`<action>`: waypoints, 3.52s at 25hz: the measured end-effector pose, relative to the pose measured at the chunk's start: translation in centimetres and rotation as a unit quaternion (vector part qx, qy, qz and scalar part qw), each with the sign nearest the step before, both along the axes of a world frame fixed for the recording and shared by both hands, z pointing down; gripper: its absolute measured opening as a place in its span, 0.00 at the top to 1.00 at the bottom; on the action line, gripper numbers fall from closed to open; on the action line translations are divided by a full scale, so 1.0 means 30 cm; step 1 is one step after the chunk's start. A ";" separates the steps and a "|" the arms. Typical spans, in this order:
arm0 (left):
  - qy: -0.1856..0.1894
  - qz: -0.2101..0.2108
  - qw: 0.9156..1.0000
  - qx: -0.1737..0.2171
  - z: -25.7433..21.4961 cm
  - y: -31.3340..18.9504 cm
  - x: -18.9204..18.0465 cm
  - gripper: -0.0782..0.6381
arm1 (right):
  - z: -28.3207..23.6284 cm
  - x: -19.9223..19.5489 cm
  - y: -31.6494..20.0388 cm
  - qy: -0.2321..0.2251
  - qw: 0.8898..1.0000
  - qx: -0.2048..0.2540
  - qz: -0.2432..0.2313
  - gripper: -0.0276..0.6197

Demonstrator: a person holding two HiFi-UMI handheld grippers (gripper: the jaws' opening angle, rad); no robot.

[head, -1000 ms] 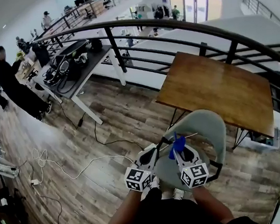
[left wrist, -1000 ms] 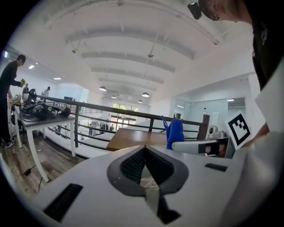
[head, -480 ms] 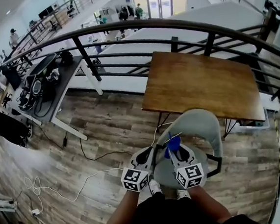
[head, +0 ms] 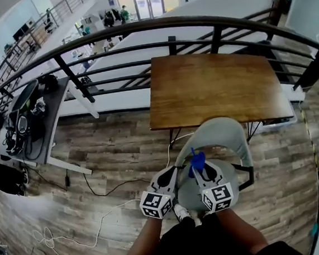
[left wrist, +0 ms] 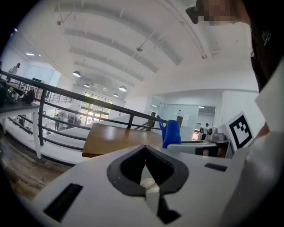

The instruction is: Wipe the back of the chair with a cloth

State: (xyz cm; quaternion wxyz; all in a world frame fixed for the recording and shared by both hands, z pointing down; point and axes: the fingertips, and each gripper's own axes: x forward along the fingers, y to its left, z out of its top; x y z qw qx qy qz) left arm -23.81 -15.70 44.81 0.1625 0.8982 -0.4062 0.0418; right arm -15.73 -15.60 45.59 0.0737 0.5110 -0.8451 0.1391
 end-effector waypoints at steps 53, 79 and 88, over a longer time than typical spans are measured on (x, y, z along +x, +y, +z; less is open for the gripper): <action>-0.021 -0.039 0.999 -0.027 0.454 -0.605 0.306 0.89 | 0.547 0.271 -0.625 0.021 0.998 -0.007 0.064 0.78; 0.011 -0.032 0.999 -0.039 0.463 -0.633 0.551 0.89 | 0.561 0.543 -0.652 0.026 0.997 0.004 0.078 0.78; 0.019 -0.006 0.999 -0.050 0.477 -0.615 0.686 0.89 | 0.572 0.670 -0.637 0.011 0.994 -0.002 0.109 0.78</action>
